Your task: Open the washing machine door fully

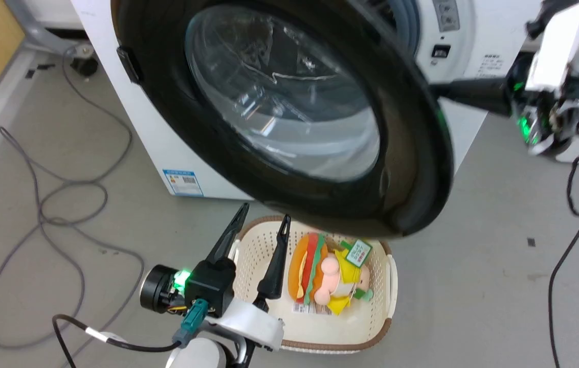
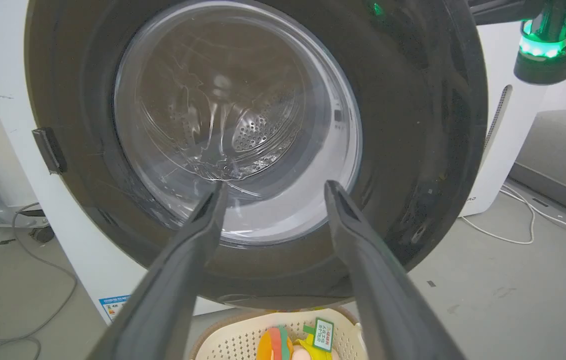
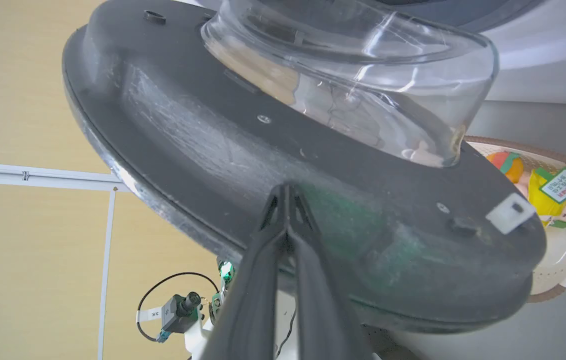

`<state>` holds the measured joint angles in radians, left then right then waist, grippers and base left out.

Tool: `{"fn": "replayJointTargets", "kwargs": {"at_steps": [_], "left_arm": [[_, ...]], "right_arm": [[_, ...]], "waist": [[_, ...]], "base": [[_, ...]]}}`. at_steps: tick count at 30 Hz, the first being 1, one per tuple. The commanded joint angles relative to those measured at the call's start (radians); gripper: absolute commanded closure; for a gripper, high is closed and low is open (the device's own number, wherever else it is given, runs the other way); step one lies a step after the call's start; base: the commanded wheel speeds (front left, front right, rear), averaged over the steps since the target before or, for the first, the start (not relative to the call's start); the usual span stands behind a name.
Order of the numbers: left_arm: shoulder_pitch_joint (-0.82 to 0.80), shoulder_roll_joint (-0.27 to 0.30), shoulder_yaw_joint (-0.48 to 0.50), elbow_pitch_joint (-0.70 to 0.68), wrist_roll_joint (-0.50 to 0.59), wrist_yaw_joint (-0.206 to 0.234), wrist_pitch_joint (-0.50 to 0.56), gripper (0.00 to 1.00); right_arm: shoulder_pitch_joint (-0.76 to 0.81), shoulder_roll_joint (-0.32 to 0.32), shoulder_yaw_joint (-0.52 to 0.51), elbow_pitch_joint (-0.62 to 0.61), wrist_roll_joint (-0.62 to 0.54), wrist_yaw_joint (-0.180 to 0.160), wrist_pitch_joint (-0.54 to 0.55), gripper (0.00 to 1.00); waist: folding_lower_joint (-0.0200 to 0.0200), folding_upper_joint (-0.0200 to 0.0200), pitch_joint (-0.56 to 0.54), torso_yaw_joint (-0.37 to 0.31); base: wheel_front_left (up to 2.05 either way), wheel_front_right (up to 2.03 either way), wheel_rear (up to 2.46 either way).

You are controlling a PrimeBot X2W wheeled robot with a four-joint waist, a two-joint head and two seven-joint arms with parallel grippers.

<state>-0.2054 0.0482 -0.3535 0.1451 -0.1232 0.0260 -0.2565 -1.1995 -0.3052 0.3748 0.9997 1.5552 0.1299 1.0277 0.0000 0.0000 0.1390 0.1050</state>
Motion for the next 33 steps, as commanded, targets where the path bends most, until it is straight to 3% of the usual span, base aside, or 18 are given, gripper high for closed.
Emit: {"fn": "replayJointTargets", "kwargs": {"at_steps": [1,23,29,33], "left_arm": [[0.016,0.002,0.004,0.005,0.007,-0.005,-0.005,0.0],[0.083,0.002,0.016,0.017,0.015,-0.008,-0.005,0.0],[0.09,0.002,0.021,0.02,0.021,-0.009,-0.005,0.0],[0.097,0.002,0.027,0.023,0.025,-0.01,-0.005,0.0]], "right_arm": [[0.058,0.033,0.01,-0.033,0.009,0.001,0.017,1.0],[0.428,0.048,0.052,-0.506,0.135,0.001,0.119,1.0],[0.506,0.026,0.072,-0.603,0.171,0.001,0.071,1.0],[0.561,0.013,0.042,-0.652,0.191,0.001,-0.055,1.0]], "waist": [[0.0,0.0,-0.018,-0.002],[0.0,0.0,-0.109,0.013],[0.0,0.0,-0.116,0.01],[0.0,0.0,-0.119,0.007]], "base": [[0.0,0.0,0.0],[0.0,0.0,0.0],[0.0,0.0,0.0],[0.0,0.0,0.0]]}}
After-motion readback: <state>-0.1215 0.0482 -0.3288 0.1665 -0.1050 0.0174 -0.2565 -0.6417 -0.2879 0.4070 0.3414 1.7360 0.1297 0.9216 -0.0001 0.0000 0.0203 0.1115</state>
